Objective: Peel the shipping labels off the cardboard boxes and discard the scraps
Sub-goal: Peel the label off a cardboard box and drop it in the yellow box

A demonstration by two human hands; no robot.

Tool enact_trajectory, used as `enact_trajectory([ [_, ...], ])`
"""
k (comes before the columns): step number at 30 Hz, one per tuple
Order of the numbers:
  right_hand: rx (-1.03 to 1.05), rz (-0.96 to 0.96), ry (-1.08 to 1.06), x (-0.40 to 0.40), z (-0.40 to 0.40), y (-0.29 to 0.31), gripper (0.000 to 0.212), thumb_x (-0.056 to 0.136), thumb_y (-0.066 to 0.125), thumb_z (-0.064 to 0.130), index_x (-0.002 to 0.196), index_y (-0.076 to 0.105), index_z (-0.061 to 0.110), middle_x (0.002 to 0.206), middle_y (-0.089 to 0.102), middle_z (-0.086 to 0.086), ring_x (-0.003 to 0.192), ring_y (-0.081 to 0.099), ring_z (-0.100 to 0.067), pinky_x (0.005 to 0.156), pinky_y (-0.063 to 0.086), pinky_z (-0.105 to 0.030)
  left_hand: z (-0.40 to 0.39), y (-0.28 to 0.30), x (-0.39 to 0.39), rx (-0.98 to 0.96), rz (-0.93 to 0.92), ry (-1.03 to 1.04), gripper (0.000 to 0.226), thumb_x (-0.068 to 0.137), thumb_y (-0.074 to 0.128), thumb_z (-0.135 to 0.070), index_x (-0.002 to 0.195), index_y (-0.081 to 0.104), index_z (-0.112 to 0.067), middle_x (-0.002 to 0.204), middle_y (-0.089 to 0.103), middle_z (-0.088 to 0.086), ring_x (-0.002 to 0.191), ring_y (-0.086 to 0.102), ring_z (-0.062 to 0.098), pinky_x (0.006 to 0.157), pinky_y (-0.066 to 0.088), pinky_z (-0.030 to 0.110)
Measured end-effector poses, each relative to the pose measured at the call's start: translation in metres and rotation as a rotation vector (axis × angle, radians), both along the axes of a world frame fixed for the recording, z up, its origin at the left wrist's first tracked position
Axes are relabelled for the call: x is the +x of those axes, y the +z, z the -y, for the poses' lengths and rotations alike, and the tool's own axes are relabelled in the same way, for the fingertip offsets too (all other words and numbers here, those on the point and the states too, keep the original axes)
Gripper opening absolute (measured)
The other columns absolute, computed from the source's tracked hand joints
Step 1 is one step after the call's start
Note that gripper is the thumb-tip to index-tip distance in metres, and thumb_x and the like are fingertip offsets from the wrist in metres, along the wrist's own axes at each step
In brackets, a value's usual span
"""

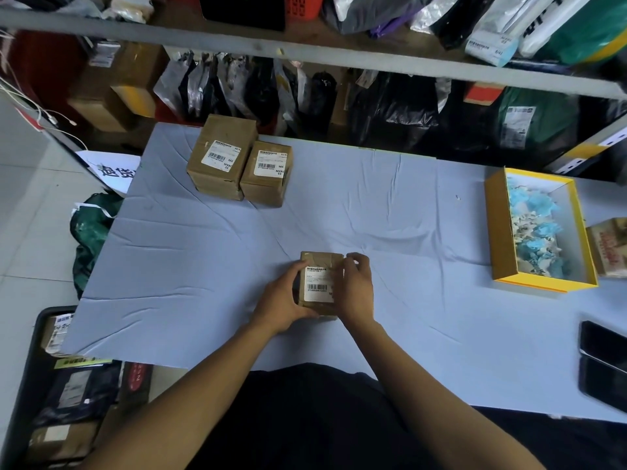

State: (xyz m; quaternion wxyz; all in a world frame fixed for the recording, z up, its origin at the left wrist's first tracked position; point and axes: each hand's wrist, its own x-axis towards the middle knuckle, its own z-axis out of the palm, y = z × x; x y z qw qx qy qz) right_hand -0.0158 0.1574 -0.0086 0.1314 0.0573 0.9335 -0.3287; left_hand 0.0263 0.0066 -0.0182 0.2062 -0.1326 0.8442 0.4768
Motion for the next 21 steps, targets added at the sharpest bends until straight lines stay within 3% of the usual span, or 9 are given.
enact_trajectory([
  [2, 0.012, -0.044, 0.080, 0.001, -0.003, 0.002, 0.033, 0.088, 0.042, 0.026, 0.117, 0.051, 0.013, 0.128, 0.046, -0.002, 0.105, 0.052, -0.022, 0.081, 0.050, -0.036, 0.000, 0.000, 0.001, -0.001, 0.000, 0.001, 0.108, 0.052, 0.094, -0.023, 0.141, 0.035, -0.041, 0.130, 0.061, -0.004, 0.111, 0.061, 0.018, 0.095, 0.053, 0.037],
  [4, 0.064, -0.097, 0.154, 0.001, -0.003, 0.000, 0.026, 0.088, 0.048, 0.015, 0.111, 0.056, 0.008, 0.121, 0.049, -0.005, 0.107, 0.047, -0.025, 0.077, 0.048, -0.036, 0.000, 0.000, 0.001, -0.001, -0.001, 0.004, 0.109, 0.051, 0.094, -0.024, 0.140, 0.035, -0.043, 0.130, 0.061, -0.004, 0.110, 0.062, 0.019, 0.095, 0.053, 0.038],
  [6, 0.050, -0.116, 0.122, -0.001, -0.004, -0.002, 0.018, 0.089, 0.049, 0.008, 0.103, 0.061, 0.007, 0.106, 0.056, -0.007, 0.102, 0.048, -0.026, 0.072, 0.041, -0.030, 0.000, 0.000, 0.001, 0.004, 0.002, 0.007, 0.109, 0.052, 0.094, -0.022, 0.141, 0.035, -0.043, 0.130, 0.061, -0.005, 0.108, 0.062, 0.018, 0.095, 0.053, 0.037],
  [9, 0.044, -0.119, 0.084, -0.004, -0.005, -0.002, 0.015, 0.088, 0.050, 0.006, 0.100, 0.060, 0.008, 0.093, 0.063, -0.007, 0.095, 0.050, -0.027, 0.069, 0.041, -0.034, 0.000, 0.000, 0.000, 0.011, 0.005, 0.007, 0.107, 0.054, 0.093, -0.018, 0.143, 0.036, -0.039, 0.128, 0.062, -0.003, 0.106, 0.061, 0.016, 0.094, 0.052, 0.031],
  [12, 0.032, -0.112, 0.059, -0.006, -0.005, 0.001, 0.021, 0.090, 0.051, 0.010, 0.109, 0.061, 0.010, 0.094, 0.063, -0.009, 0.093, 0.052, -0.026, 0.071, 0.042, -0.034, -0.001, 0.000, 0.000, 0.014, -0.005, 0.005, 0.107, 0.055, 0.093, -0.019, 0.143, 0.036, -0.037, 0.130, 0.061, -0.003, 0.108, 0.061, 0.016, 0.095, 0.051, 0.030],
  [17, 0.009, -0.088, 0.053, -0.002, -0.007, -0.001, 0.014, 0.090, 0.052, 0.014, 0.095, 0.065, 0.011, 0.095, 0.053, -0.001, 0.089, 0.049, -0.020, 0.065, 0.037, -0.023, 0.000, -0.001, 0.001, 0.014, 0.002, 0.001, 0.109, 0.054, 0.093, -0.019, 0.143, 0.034, -0.040, 0.131, 0.061, -0.003, 0.107, 0.062, 0.017, 0.094, 0.053, 0.033],
  [21, 0.063, -0.164, 0.169, -0.001, -0.013, -0.003, 0.015, 0.088, 0.056, 0.014, 0.097, 0.067, 0.016, 0.103, 0.059, 0.002, 0.097, 0.048, -0.018, 0.069, 0.046, -0.033, 0.001, -0.002, 0.001, 0.024, 0.003, -0.005, 0.110, 0.055, 0.093, -0.018, 0.145, 0.033, -0.038, 0.134, 0.057, -0.006, 0.111, 0.057, 0.014, 0.094, 0.050, 0.028],
])
